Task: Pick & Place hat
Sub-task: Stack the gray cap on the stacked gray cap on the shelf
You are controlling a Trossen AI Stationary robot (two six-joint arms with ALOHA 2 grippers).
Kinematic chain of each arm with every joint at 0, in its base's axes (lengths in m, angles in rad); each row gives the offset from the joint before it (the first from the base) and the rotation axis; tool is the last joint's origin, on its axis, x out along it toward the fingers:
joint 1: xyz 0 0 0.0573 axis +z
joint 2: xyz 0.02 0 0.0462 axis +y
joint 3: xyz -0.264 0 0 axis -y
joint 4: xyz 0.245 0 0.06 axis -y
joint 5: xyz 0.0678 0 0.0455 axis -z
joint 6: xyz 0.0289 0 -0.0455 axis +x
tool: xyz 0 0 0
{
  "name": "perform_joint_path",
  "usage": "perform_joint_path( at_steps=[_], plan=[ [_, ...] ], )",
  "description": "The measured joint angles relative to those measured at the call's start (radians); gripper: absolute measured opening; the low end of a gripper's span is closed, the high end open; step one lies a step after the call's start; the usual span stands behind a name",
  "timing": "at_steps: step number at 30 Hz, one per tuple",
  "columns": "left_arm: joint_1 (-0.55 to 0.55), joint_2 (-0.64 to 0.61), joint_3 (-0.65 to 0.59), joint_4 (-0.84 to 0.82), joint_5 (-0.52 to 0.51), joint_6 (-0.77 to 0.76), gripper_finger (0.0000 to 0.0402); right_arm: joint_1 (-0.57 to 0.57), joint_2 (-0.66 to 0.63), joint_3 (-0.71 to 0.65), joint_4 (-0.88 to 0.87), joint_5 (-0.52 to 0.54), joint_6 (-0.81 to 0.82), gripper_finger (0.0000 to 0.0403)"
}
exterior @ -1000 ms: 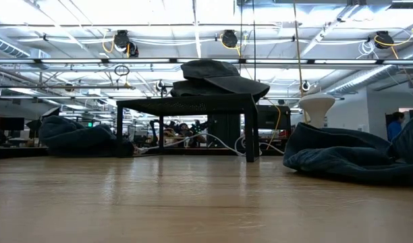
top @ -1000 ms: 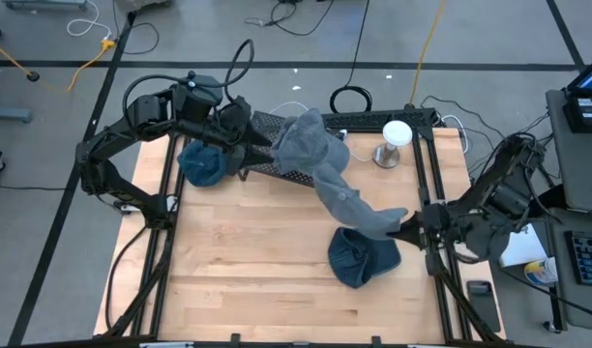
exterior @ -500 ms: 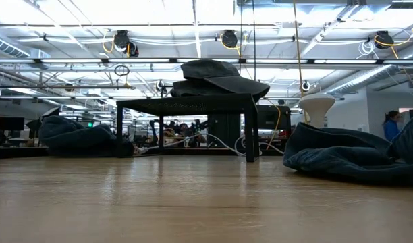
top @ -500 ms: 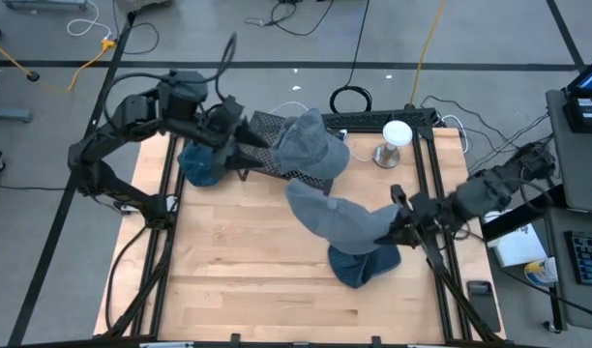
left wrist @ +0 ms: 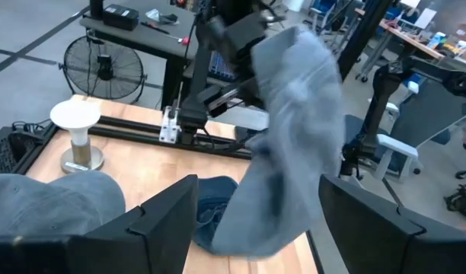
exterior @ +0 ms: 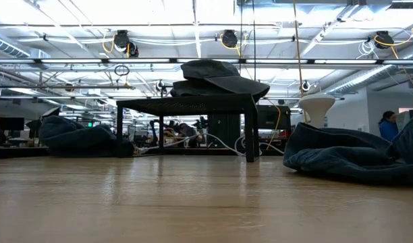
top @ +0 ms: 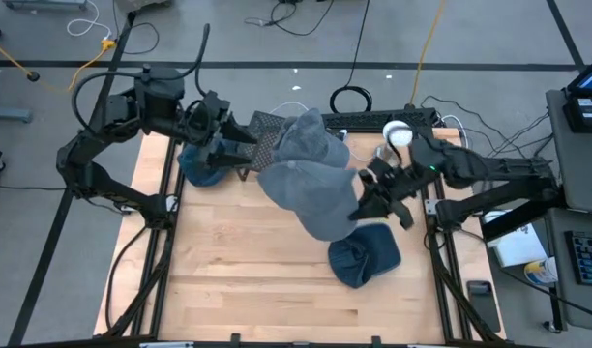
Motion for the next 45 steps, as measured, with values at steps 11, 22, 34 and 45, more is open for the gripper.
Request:
perform_joint_path(
  at_steps=[11, 22, 34, 45],
  plan=[
    [0.000, -0.002, 0.000, -0.001, 0.023, 0.015, 0.0249, -0.158, 0.124, 0.026, 0.229, -0.330, 0.177, 0.0004],
    [0.002, -0.002, 0.000, -0.026, 0.080, -0.049, 0.0265, -0.218, 0.301, 0.209, 0.229, -0.486, 0.165, 0.0004],
    [0.002, -0.002, 0.000, -0.039, 0.189, -0.126, 0.0229, -0.256, 0.321, 0.235, 0.229, -0.509, 0.167, 0.0004],
    [0.002, -0.002, 0.000, -0.021, 0.207, -0.267, 0.0079, -0.256, 0.321, 0.235, 0.224, -0.507, 0.177, 0.0015]
  ],
)
